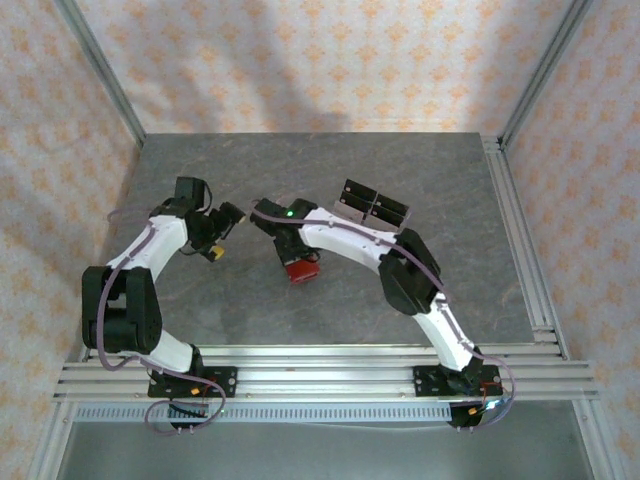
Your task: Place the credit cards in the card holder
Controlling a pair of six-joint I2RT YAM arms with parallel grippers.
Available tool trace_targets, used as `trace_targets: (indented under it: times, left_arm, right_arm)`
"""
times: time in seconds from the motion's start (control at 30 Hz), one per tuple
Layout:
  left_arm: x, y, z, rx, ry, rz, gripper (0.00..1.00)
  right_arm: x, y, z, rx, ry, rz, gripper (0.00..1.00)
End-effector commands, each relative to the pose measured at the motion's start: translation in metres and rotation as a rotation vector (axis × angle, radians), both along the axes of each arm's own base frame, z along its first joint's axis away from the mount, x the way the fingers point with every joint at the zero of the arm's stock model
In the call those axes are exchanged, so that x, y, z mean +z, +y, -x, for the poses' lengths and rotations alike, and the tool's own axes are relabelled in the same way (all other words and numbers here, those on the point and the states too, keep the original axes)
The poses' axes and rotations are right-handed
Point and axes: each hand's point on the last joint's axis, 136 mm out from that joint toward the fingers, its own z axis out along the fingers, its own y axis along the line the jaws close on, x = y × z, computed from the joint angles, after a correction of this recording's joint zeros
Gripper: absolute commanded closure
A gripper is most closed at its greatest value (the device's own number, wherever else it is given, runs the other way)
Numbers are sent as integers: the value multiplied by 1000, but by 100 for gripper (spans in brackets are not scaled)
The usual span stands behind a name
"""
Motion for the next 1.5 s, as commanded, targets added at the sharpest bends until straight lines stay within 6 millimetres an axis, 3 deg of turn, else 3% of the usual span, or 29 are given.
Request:
trace_targets:
  times: [0.0,0.17,0.43,0.77,0.9,1.07,1.23,1.47]
  left_arm:
    - [2,-28,-7,-96,-65,45,10]
    - [2,-64,-10,-182,-97,89,14]
    - [-3,-101,-17,-206,-151,176,19]
    - [-8,-128,-15,-231,-161,197,27]
    - [-14,-132,-12,-232,-153,201,40]
    - [-17,-134,-9,-228,-153,196,65]
    - [-18,-131,-9,-225,-150,172,100]
    - [-13,-124,-12,-250,-163,97,100]
  right_arm:
    - [31,-6,-10,-41,-67,-77,100]
    - [36,-16,-14,-67,-78,-99,100]
    - [40,-17,-15,-76,-82,-126,100]
    - [43,-16,-15,-78,-87,-142,100]
    - [45,-16,-15,-80,-92,-145,100]
    - [46,-17,-15,-88,-95,-151,100]
    - [47,-22,-15,-97,-98,-153,100]
    - [57,-51,-20,-172,-129,-181,100]
